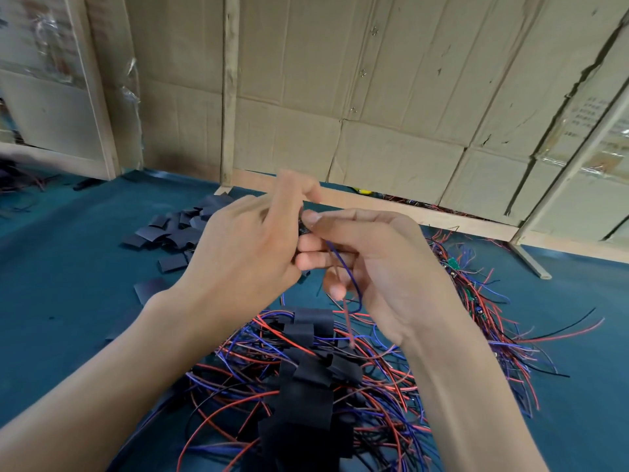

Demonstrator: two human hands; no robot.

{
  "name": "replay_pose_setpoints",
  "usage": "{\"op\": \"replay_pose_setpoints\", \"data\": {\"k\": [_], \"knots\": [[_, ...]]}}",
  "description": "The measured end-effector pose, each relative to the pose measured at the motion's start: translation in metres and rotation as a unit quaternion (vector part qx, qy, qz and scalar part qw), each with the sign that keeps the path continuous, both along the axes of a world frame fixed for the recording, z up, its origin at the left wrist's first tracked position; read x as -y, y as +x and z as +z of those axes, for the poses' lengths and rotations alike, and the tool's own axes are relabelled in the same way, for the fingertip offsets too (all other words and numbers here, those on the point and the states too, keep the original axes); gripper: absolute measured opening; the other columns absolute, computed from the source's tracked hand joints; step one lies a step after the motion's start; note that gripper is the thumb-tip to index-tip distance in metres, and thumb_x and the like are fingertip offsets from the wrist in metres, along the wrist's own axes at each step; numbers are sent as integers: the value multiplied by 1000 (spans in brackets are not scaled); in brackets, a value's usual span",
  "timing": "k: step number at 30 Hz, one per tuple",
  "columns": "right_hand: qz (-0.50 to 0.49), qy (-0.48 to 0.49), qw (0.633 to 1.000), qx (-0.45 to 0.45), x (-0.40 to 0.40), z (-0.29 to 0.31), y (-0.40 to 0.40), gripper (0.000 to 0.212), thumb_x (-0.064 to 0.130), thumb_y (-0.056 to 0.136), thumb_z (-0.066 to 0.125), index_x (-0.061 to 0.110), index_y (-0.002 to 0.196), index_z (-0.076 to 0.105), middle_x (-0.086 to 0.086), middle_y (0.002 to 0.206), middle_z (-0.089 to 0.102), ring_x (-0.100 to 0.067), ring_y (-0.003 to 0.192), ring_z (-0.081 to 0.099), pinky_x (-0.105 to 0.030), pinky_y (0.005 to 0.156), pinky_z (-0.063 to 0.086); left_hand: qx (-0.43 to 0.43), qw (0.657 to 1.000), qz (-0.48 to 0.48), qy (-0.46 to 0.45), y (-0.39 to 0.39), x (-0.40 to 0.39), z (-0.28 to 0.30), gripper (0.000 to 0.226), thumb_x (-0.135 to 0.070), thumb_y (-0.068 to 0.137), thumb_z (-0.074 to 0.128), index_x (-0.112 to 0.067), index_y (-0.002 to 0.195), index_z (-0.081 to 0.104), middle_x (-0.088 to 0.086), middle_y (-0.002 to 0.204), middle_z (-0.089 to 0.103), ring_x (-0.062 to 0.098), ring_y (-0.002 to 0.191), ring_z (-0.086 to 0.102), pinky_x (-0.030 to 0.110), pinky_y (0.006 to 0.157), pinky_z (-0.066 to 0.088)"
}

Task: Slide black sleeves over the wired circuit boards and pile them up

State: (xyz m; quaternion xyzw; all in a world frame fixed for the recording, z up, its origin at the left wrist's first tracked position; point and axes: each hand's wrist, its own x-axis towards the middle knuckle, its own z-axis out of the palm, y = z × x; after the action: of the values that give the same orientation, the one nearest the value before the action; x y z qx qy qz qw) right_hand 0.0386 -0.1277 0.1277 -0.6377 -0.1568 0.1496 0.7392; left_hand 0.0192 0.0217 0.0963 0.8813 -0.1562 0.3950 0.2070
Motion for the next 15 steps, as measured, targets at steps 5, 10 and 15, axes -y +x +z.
{"op": "replay_pose_setpoints", "data": {"k": [5, 10, 15], "knots": [[7, -56, 998, 6, 0, 0, -2, 9, 6, 90, 66, -3, 89, 70, -9, 66, 69, -18, 51, 64, -21, 34, 38, -26, 999, -19, -13, -1, 1, -2, 60, -4, 76, 64, -26, 119, 28, -19, 76, 45, 16, 77, 50, 30, 64, 40], [20, -37, 998, -36, -4, -2, -4, 13, 11, 91, 66, 8, 79, 70, -5, 65, 68, -14, 49, 59, -19, 37, 35, -31, 992, -46, -115, -2, 1, -3, 64, -8, 94, 50, -66, 102, 23, -25, 82, 55, -5, 84, 51, 11, 63, 40], [-61, -194, 969, 140, -11, -10, -4, 21, 18, 94, 65, 12, 74, 63, -1, 55, 65, -14, 41, 56, -22, 35, 39, -41, 997, -30, -64, 0, 3, -5, 49, -6, 82, 51, -30, 116, 24, -10, 62, 49, 6, 67, 51, 31, 56, 42]]}}
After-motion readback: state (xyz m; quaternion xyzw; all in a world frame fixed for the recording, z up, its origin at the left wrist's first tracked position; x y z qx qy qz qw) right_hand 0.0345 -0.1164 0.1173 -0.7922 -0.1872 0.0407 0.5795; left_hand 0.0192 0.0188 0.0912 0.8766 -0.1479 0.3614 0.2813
